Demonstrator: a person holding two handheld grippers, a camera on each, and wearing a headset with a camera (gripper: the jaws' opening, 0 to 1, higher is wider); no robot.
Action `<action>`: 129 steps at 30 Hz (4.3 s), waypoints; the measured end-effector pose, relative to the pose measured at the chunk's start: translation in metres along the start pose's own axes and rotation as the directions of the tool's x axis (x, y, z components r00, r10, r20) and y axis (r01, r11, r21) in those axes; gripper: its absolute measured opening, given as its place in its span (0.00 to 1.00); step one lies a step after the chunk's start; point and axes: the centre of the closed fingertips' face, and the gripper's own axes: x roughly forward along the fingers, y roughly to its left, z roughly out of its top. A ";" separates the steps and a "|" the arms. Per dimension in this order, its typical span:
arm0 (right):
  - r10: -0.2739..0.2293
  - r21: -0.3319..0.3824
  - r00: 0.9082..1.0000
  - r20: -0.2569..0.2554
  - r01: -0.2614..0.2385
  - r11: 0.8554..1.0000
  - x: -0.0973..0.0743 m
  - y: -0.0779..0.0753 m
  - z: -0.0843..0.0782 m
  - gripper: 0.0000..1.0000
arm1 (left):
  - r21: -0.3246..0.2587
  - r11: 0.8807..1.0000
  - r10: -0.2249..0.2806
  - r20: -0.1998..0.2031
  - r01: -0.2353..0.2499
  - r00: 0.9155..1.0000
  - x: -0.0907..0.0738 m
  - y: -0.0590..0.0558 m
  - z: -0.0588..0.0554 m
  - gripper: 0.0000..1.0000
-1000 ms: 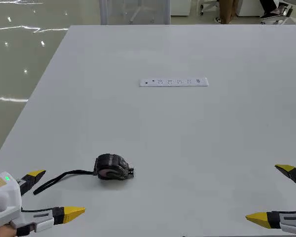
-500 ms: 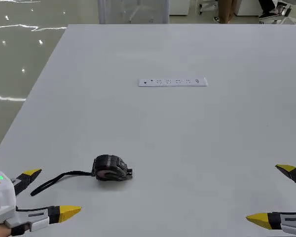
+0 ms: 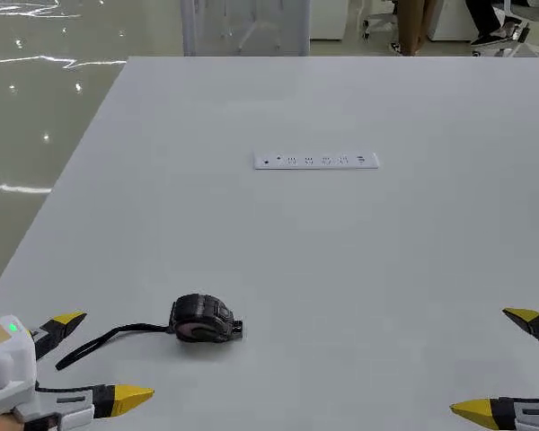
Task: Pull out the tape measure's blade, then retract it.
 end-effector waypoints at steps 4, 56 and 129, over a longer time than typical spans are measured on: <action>0.029 -0.016 1.000 0.005 -0.028 0.999 0.008 -0.002 0.010 1.00 | 0.044 0.998 -0.037 -0.016 0.037 0.999 0.006 -0.002 0.010 1.00; 0.435 -0.207 0.896 -0.085 -0.443 0.872 0.189 0.103 0.095 0.89 | 0.404 0.790 -0.207 -0.533 0.461 0.821 0.123 -0.035 -0.014 0.58; 0.499 -0.331 0.830 -0.251 -0.558 0.761 0.254 0.154 0.099 0.11 | 0.413 0.792 -0.179 -0.549 0.451 0.816 0.127 -0.032 -0.016 0.37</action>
